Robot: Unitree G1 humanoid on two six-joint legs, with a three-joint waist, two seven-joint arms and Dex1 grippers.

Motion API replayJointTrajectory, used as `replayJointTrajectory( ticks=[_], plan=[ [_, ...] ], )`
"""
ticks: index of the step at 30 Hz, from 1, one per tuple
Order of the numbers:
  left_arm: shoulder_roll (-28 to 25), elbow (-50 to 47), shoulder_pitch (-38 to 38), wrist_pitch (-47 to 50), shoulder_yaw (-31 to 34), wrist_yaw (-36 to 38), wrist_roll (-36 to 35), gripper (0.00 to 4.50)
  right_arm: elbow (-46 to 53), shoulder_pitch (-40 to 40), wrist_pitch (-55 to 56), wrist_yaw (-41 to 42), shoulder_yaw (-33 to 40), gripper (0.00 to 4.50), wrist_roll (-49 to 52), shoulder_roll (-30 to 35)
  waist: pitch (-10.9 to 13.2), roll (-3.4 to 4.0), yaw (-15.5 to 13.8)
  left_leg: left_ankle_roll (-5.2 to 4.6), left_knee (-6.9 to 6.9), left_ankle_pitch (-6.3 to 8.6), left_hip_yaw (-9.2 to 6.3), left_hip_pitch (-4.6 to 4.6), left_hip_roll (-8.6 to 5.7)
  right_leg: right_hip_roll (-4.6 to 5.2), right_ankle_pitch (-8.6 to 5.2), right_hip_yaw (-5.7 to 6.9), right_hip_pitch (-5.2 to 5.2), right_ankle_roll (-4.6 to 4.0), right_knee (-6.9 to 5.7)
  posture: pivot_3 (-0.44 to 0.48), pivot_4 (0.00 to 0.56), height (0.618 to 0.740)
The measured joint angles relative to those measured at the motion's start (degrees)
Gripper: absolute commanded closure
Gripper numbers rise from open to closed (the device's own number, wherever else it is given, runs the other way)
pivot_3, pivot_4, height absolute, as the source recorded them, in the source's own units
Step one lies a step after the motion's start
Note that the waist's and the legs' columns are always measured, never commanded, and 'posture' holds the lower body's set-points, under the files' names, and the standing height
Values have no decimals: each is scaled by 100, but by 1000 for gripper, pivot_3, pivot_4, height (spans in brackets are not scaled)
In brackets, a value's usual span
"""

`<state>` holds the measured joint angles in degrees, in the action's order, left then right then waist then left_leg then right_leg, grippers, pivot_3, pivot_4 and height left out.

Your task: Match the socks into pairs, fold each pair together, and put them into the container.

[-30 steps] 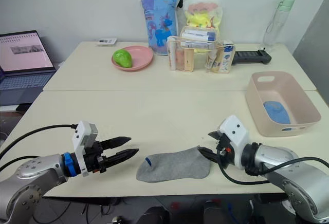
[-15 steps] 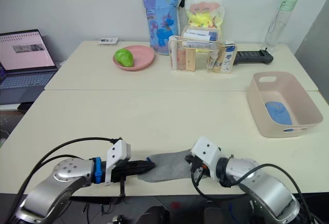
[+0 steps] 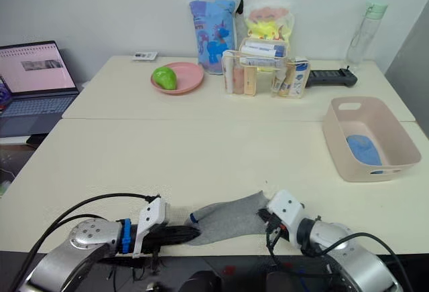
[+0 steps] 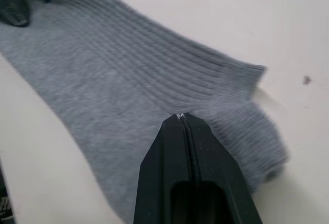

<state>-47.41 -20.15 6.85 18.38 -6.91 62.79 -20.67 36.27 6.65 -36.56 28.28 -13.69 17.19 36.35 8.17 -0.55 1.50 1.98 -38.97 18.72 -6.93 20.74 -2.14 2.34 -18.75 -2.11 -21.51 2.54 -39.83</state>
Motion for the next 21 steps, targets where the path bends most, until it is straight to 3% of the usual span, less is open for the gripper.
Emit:
replayJointTrajectory(
  ticks=[5, 9, 16, 21],
  plan=[
    [89, -245, -880, 366, 138, 75, -460, 4500, 419, -385, -325, 15, -75, 4481, 220, -377, 7, 2, 15, 0, 0, 0, -3, 3, 0, -1, 0, 2, -2, 0, 1, 0, 150, 703],
    [391, -310, -1168, 517, -134, -72, -437, 4500, 217, -552, -436, -129, -396, 4481, 70, -663, 8, 2, 27, 2, 2, -1, -3, 7, -2, -3, 0, -4, -12, 1, 3, 0, 150, 703],
    [596, 491, -1026, -172, -789, -327, 551, 4500, -231, -280, -257, -206, -318, 4481, -195, -669, 12, 3, 17, 2, 3, -1, -6, 8, -5, -3, 0, -5, -17, 1, -3, 0, 150, 703],
    [647, 677, -1099, -540, -855, -299, 684, 4500, -284, 30, 100, -72, 105, 4481, -196, -519, 11, 3, 12, 2, 3, -1, -7, 7, -7, 0, -1, -4, -11, 1, 0, 0, 150, 703]
  ],
)
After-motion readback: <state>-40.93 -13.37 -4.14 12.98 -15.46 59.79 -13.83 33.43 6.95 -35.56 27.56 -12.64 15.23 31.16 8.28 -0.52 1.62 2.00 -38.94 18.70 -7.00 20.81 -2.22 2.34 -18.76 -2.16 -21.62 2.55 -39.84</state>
